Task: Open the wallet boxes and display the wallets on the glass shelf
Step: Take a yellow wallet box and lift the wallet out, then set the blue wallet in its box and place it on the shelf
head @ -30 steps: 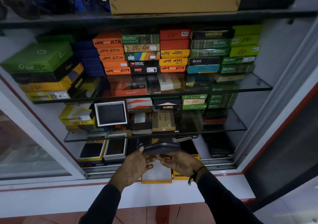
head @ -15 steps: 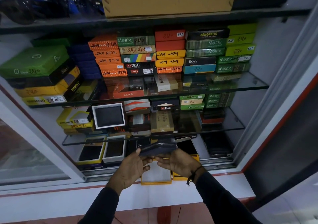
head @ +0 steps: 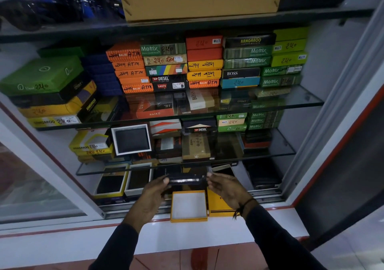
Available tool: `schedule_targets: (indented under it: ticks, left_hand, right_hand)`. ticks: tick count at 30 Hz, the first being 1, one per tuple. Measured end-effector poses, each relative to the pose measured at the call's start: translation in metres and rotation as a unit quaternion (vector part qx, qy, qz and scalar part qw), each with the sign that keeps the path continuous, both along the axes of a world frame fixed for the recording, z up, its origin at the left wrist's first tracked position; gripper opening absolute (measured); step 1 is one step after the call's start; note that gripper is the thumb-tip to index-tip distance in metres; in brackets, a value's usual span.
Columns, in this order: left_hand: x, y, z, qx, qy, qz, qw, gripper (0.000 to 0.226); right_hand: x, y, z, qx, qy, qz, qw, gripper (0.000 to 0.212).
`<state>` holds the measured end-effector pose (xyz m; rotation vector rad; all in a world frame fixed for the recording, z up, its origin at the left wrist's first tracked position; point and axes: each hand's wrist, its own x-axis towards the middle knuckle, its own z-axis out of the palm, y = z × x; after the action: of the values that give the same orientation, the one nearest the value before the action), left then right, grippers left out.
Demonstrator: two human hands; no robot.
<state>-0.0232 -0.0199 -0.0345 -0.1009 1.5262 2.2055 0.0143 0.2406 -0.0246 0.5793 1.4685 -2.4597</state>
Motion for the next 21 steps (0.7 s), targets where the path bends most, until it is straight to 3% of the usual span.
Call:
schedule_targets:
  ticks: [3, 6, 10, 13, 19, 21]
  left_hand:
    - [0.001, 0.006, -0.007, -0.054, 0.007, 0.038, 0.998, 0.044]
    - [0.004, 0.023, -0.015, -0.079, 0.019, 0.091, 0.992, 0.038]
    - [0.013, 0.051, -0.028, -0.099, 0.033, 0.085, 0.991, 0.043]
    - [0.019, 0.053, -0.040, -0.071, 0.017, 0.079, 0.994, 0.036]
    - [0.021, 0.031, -0.039, -0.094, 0.004, 0.092, 0.991, 0.052]
    - [0.021, 0.020, -0.038, -0.094, 0.009, 0.086, 0.992, 0.051]
  right_hand:
    - [0.007, 0.004, 0.004, 0.028, 0.008, -0.019, 0.999, 0.030]
    - [0.017, -0.015, 0.016, 0.092, 0.037, -0.046, 0.994, 0.017]
    - [0.029, -0.066, 0.017, 0.194, 0.094, -0.049, 0.975, 0.003]
    - [0.028, -0.085, 0.014, 0.267, 0.109, -0.077, 0.955, 0.014]
    - [0.026, -0.062, 0.019, 0.409, 0.120, 0.006, 0.904, 0.009]
    - [0.024, -0.036, 0.024, 0.384, 0.099, 0.010, 0.918, 0.004]
